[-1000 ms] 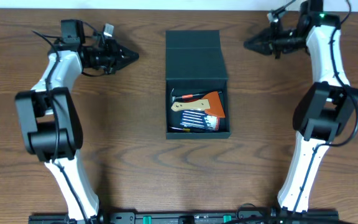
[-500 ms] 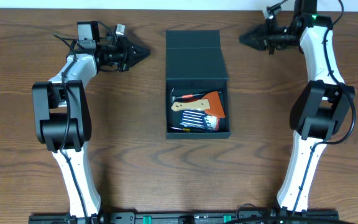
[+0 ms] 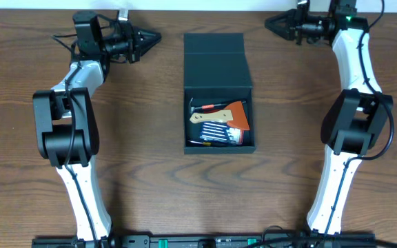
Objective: Pack container
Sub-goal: 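Move both grippers to the sides of the upright box lid, then grip the lid edges with both grippers and tilt it forward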
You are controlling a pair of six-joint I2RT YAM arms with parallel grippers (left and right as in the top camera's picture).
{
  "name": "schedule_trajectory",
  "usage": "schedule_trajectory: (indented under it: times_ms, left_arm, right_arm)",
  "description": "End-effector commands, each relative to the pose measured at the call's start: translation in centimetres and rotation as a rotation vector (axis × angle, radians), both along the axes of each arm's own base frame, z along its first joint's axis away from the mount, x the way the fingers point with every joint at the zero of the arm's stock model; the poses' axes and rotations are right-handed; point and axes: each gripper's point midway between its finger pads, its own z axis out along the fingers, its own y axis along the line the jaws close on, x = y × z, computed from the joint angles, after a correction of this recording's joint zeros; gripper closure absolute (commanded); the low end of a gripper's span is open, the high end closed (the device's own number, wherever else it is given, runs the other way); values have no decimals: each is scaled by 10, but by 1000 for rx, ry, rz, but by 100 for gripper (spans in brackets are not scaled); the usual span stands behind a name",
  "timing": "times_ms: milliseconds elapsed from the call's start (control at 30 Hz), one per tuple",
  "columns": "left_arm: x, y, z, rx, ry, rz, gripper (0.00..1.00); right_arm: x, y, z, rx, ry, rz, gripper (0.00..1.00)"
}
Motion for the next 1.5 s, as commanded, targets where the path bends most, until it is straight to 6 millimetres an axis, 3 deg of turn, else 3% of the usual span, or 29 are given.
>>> schedule_trajectory:
  times_ms: [0,133,200,300,400,500,600,767,967,1267,1467]
  left_arm:
    - [-9,-14,18,25,-151,-74,95]
    - [-5,-21,28,69,-225,-46,95]
    - [-1,-20,30,109,-238,-6,95]
    - [-1,-14,18,267,-240,55,95]
    - [-15,4,-3,557,-230,90,95]
    - [-26,18,-3,714,-256,82,94]
    - [-25,31,-3,775,-254,113,95]
    - [-23,60,-20,891,-176,179,95]
    - [-27,73,-36,926,-110,189,94]
    - [-32,69,-69,910,-34,144,94]
    - [-39,55,-90,821,23,91,94]
  right_arm:
    - [-6,13,-1,-58,-148,68,95]
    - [-10,9,-29,-249,-94,31,97]
    - [-12,8,-30,-295,-87,26,98]
    - [-13,7,-13,-317,-119,13,98]
    - [-12,-1,5,-378,-154,-26,97]
    - [-11,-11,23,-460,-194,-76,97]
    - [-7,-30,24,-586,-183,-155,97]
    - [-5,-69,1,-799,-64,-294,97]
    - [-5,-81,-22,-767,67,-352,98]
    - [-14,-71,-63,-705,186,-280,99]
    - [-19,-52,-97,-585,277,-205,99]
